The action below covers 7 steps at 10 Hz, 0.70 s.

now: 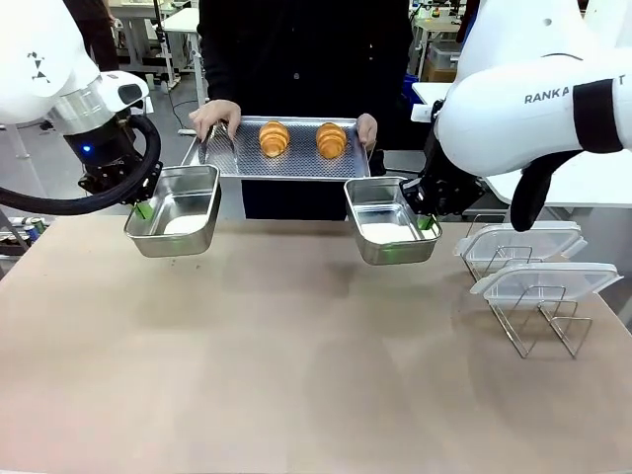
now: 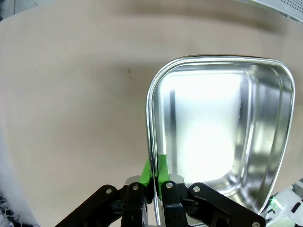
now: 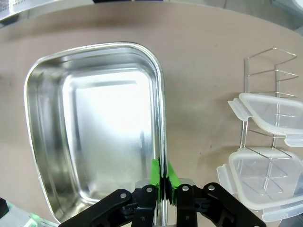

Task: Place the bread in airtight containers.
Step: Once an object is inside an Airtight Container , place the container in the center of the table.

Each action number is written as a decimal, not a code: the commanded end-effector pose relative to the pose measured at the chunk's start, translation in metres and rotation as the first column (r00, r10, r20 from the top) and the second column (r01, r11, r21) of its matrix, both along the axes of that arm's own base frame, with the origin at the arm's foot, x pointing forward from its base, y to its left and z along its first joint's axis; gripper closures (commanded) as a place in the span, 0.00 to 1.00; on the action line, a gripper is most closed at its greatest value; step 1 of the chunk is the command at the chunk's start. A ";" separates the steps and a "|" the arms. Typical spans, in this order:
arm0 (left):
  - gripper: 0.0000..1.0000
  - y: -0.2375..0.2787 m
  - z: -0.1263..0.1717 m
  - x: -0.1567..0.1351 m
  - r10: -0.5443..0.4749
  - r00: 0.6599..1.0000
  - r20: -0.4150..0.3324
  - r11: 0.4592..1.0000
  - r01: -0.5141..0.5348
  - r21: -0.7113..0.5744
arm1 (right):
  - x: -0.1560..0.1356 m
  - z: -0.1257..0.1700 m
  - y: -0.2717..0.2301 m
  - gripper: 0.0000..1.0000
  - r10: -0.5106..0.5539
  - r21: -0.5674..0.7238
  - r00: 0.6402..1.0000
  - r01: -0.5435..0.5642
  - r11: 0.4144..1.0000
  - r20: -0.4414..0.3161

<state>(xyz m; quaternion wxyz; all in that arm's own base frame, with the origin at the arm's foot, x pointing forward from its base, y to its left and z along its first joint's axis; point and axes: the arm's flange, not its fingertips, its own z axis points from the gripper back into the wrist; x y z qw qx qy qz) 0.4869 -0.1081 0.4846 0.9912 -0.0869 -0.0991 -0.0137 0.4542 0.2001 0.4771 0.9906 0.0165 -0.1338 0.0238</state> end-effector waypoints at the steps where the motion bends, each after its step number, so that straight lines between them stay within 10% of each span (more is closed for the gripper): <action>1: 1.00 0.001 0.003 -0.001 0.000 1.000 0.007 1.000 0.000 -0.002 | 0.001 0.004 -0.001 1.00 -0.001 0.013 1.000 0.001 1.000 0.017; 7: 1.00 0.001 0.003 -0.001 0.000 1.000 0.007 1.000 0.000 -0.002 | 0.001 0.004 -0.001 1.00 -0.001 0.013 1.000 0.001 1.000 0.017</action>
